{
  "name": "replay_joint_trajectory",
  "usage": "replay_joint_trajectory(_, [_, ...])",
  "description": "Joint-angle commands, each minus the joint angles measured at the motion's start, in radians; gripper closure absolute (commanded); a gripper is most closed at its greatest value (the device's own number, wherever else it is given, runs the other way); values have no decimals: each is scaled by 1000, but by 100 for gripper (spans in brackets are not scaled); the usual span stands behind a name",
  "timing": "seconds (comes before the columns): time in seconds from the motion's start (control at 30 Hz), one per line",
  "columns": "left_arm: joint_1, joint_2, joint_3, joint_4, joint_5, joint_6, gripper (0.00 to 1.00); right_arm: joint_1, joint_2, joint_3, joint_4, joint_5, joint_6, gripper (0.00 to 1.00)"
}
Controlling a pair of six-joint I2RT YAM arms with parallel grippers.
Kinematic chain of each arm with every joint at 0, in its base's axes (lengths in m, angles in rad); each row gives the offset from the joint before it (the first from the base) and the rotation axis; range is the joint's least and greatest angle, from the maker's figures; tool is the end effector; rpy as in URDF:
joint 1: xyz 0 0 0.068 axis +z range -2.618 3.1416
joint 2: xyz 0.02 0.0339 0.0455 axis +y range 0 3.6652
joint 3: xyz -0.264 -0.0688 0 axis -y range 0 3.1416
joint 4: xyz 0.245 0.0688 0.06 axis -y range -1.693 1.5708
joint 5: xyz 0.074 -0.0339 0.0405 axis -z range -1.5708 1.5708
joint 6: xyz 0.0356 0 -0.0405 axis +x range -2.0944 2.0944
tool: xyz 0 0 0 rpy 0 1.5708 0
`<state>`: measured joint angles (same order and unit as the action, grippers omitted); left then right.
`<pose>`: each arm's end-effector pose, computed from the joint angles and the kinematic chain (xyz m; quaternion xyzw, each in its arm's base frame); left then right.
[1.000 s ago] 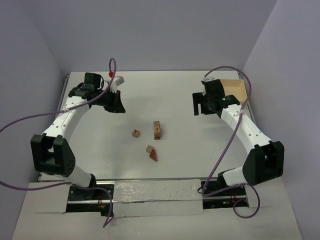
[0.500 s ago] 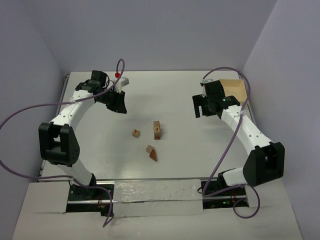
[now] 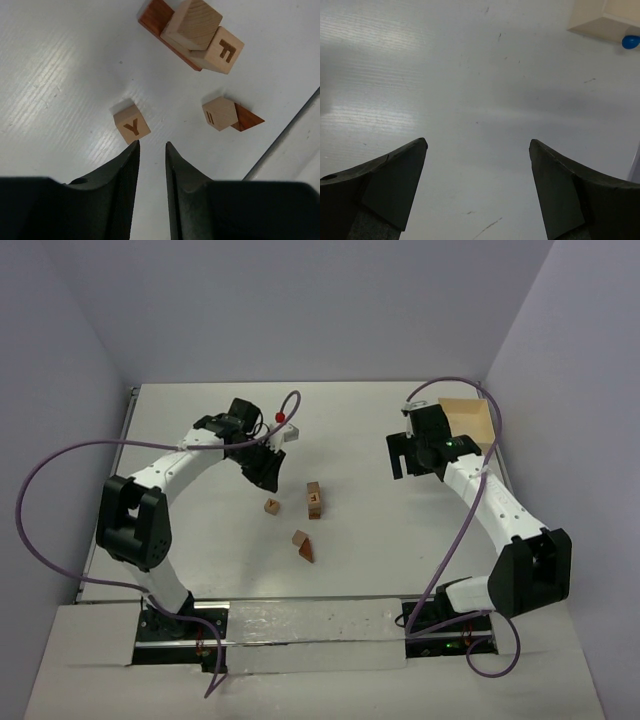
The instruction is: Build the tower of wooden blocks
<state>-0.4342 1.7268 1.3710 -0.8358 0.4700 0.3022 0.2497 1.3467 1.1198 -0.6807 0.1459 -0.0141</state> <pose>0.3114 -0.1622 0.2470 0.3847 0.8753 -0.2403 0.1678 0.2734 0.0644 0.2882 -0.1005 0.9379 -0.0303 0.3305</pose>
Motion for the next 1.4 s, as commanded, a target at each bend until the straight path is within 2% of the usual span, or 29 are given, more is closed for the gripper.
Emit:
replay_joint_trajectory(0.0, [-31,16,-30,27,-105,-58,67,-4,-48,1,22,28,-12,9])
replay_joint_trajectory(0.27, [-73,31,-67,26,-152,-185,60,-5,-58,-20,31,43,-18,7])
replay_joint_trajectory(0.53, [-82,62,-79,57,-276,-273,56,-4,-71,-36,34,37,-15,7])
replay_joint_trajectory(0.57, [-81,66,-76,56,-282,-277,54,-4,-72,-37,33,36,-15,6])
replay_joint_trajectory(0.63, [-83,80,-54,58,-289,-280,43,-4,-75,-40,35,35,-18,6])
replay_joint_trajectory(0.7, [-83,91,-42,55,-295,-280,40,-6,-80,-40,35,37,-18,6])
replay_joint_trajectory(0.97, [-83,137,-26,52,-280,-287,38,-4,-86,-49,38,40,-21,6])
replay_joint_trajectory(1.37, [-85,186,11,70,-317,-293,51,-5,-72,-37,44,38,-20,6])
